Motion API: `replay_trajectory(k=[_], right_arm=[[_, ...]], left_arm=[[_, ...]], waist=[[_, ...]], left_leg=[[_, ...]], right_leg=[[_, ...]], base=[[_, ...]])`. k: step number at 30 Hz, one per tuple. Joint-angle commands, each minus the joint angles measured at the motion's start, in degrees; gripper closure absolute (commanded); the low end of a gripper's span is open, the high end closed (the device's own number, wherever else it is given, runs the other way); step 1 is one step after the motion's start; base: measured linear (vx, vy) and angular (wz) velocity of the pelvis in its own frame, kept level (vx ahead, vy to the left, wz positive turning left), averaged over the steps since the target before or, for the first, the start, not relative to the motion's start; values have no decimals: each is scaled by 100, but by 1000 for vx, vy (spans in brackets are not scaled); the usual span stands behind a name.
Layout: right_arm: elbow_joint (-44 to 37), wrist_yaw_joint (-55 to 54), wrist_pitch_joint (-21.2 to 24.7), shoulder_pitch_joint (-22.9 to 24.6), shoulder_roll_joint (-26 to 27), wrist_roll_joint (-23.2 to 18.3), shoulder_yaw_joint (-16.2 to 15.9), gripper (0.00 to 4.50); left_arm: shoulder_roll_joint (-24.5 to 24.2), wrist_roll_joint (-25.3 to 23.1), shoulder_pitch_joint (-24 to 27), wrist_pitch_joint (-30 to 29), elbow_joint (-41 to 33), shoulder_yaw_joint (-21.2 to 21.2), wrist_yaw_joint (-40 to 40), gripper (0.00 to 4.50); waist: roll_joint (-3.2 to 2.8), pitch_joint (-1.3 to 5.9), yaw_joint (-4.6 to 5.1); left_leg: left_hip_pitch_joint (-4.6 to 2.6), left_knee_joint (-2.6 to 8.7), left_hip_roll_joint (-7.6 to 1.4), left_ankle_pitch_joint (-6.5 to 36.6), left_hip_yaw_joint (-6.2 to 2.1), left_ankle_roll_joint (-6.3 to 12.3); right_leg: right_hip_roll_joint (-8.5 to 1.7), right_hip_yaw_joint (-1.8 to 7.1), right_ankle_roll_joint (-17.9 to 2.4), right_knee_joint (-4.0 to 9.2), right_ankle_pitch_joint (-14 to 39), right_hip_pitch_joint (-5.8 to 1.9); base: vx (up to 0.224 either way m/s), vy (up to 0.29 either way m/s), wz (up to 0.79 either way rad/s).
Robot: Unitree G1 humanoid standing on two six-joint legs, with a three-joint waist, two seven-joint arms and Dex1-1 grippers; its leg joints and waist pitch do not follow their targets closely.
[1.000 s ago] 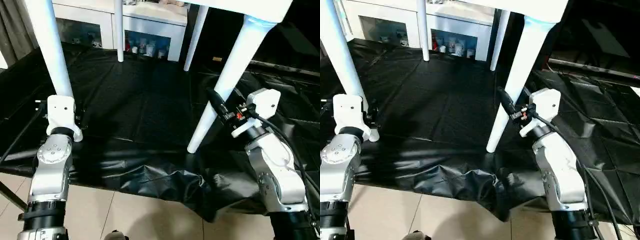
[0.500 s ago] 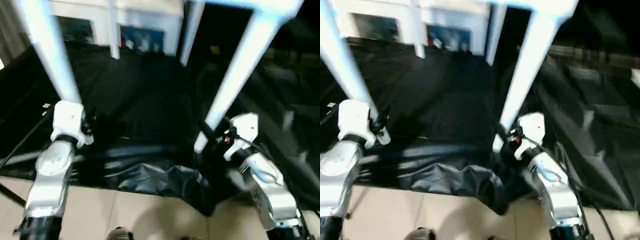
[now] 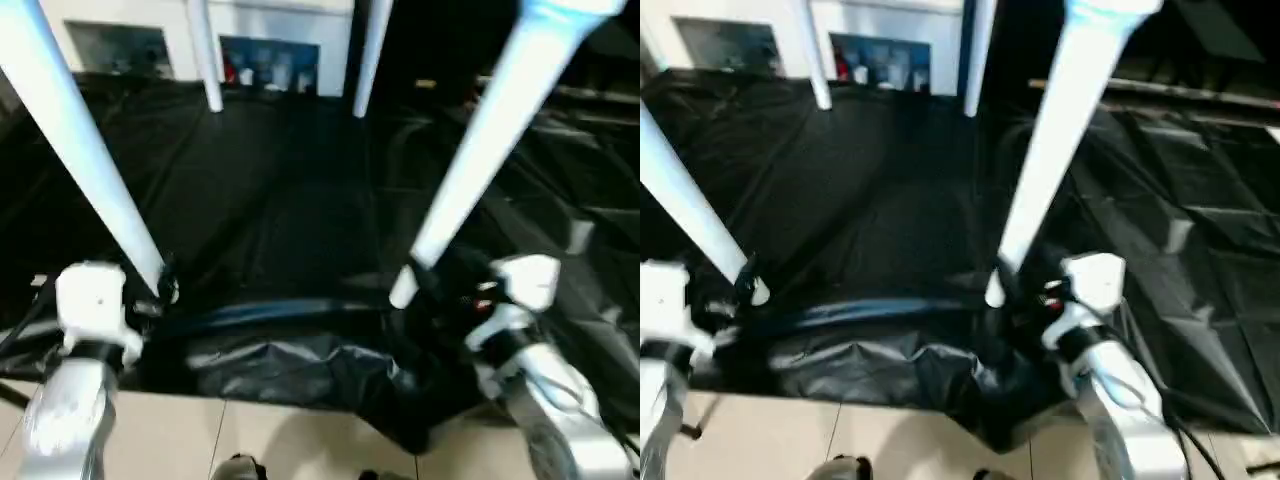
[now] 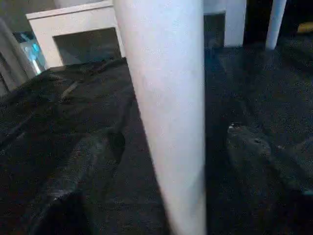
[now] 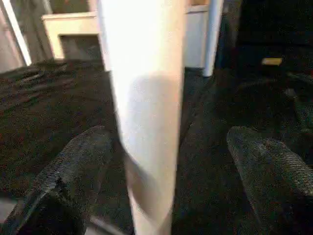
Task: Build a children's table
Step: Flip table
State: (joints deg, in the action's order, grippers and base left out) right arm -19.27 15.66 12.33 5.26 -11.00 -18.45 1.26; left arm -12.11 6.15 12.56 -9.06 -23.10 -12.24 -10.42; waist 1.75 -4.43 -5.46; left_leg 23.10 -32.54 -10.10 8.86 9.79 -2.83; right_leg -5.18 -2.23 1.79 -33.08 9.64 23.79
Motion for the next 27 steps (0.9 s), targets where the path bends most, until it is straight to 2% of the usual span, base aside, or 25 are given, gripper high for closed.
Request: replay_trajectory(k=[1, 2, 3, 5, 6, 7, 8, 10, 16, 18, 20, 22, 27], right_arm=[[-208, -194, 311, 137, -31, -85, 180, 37], [-208, -194, 311, 137, -31, -85, 180, 37], [-281, -244, 362, 210, -27, -163, 251, 37], [-333, -192, 365, 280, -94, -168, 272, 37], [-339, -184, 362, 291, -100, -169, 274, 37], [-342, -179, 360, 298, -103, -171, 275, 37], [-390, -152, 380, 336, -99, -215, 287, 37], [-511, -5, 396, 424, -170, -253, 229, 37], [-760, 213, 571, 623, -304, -346, 67, 37], [-685, 219, 528, 634, -313, -321, 61, 37], [-628, 223, 499, 616, -313, -294, 63, 37], [-503, 278, 459, 564, -330, -260, 64, 37], [-445, 352, 490, 534, -351, -302, 114, 37]], left_arm=[[69, 149, 171, -224, -332, 136, 7, 53], [69, 149, 171, -224, -332, 136, 7, 53], [103, 245, 274, -297, -453, 195, -26, 53], [64, 187, 325, -311, -512, 243, -43, 53], [60, 167, 331, -307, -512, 246, -37, 53], [57, 155, 335, -305, -511, 248, -33, 53], [63, 104, 367, -276, -525, 247, -16, 53], [87, 71, 425, -245, -554, 234, -5, 53], [97, 103, 562, -246, -663, 260, -6, 53], [110, 128, 578, -220, -655, 268, 4, 53], [122, 136, 576, -208, -645, 266, 2, 53], [122, 145, 569, -163, -612, 274, -33, 53], [98, 144, 558, -171, -618, 266, -47, 53]], waist=[[-81, 278, -17], [-81, 278, -17], [-43, 286, -21], [-51, 274, -42], [-28, 279, -47], [-45, 267, -44], [-27, 279, -42], [-39, 278, -45], [-26, 305, -56], [-22, 326, -56], [-15, 304, -50], [-6, 294, -41], [10, 313, -20]], left_leg=[[-120, 486, -264, 2430, -89, -84], [-120, 486, -264, 2430, -89, -84], [-123, 470, -243, 2322, -77, -41], [-113, 474, -252, 2234, -81, -26], [-120, 473, -250, 2257, -82, -29], [-129, 479, -248, 2332, -84, -52], [-136, 474, -248, 2371, -82, -64], [-147, 476, -249, 2464, -91, -107], [-144, 470, -247, 2519, -106, -124], [-163, 469, -245, 2686, -114, -161], [-185, 472, -237, 2873, -121, -198], [-222, 467, -224, 3164, -151, -275], [-255, 450, -214, 3404, -181, -339]], right_leg=[[-156, 190, -482, 381, 1392, -148], [-156, 190, -482, 381, 1392, -148], [-151, 188, -441, 385, 1373, -153], [-160, 189, -396, 388, 1385, -163], [-160, 183, -351, 389, 1510, -167], [-158, 185, -316, 409, 1660, -151], [-157, 184, -297, 414, 1736, -154], [-163, 188, -227, 431, 1917, -144], [-176, 181, -165, 450, 2124, -162], [-184, 171, -166, 474, 2360, -156], [-188, 166, -128, 509, 2669, -130], [-216, 143, -51, 573, 3255, -124], [-209, 119, 30, 629, 3548, -99]], base=[[0, 0, 0], [0, 0, 0], [0, 0, 0], [0, 0, 0], [0, 0, 0], [0, 0, 0], [0, 0, 0], [0, 0, 0], [0, 0, 0], [0, 0, 0], [0, 0, 0], [0, 0, 0], [0, 0, 0]])
